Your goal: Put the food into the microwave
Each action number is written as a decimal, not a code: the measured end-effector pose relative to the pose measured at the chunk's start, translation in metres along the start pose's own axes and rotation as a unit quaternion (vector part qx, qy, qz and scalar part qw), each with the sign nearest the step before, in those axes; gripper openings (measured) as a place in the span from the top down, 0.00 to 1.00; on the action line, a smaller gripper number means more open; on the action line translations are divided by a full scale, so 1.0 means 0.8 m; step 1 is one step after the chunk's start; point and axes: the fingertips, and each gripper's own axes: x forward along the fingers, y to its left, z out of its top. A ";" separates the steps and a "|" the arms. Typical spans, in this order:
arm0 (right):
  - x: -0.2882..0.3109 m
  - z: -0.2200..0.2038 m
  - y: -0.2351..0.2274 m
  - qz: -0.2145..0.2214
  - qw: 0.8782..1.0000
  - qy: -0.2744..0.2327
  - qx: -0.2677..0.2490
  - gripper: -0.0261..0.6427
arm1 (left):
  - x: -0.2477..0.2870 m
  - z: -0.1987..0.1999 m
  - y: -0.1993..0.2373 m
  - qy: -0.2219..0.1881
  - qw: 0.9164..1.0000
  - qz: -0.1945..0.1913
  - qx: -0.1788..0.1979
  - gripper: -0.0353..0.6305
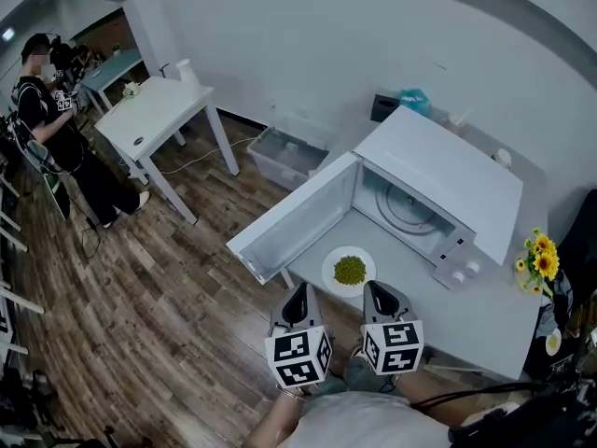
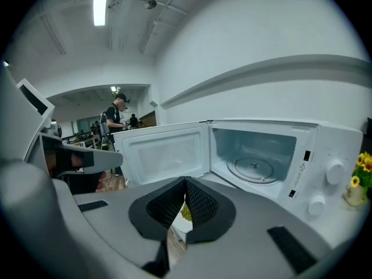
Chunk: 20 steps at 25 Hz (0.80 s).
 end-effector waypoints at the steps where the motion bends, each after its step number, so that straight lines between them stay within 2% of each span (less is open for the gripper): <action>1: 0.000 0.000 -0.004 -0.003 1.000 -0.001 0.004 0.94 | 0.003 0.000 -0.004 0.002 1.000 -0.003 0.005 0.95; 7: -0.002 -0.006 -0.028 -0.012 0.999 -0.003 0.034 0.94 | 0.019 -0.007 -0.029 0.020 0.999 -0.017 0.029 0.95; 12: 0.006 -0.018 -0.046 -0.011 0.999 0.004 0.050 0.94 | 0.038 -0.024 -0.042 0.039 0.999 -0.033 0.016 0.95; 16: 0.014 -0.027 -0.051 -0.003 0.999 0.011 0.053 0.93 | 0.050 -0.041 -0.042 0.059 0.998 -0.029 0.011 0.95; 20: 0.024 -0.037 -0.055 0.008 0.998 0.023 0.057 0.91 | 0.062 -0.055 -0.046 0.076 0.996 -0.034 0.002 0.82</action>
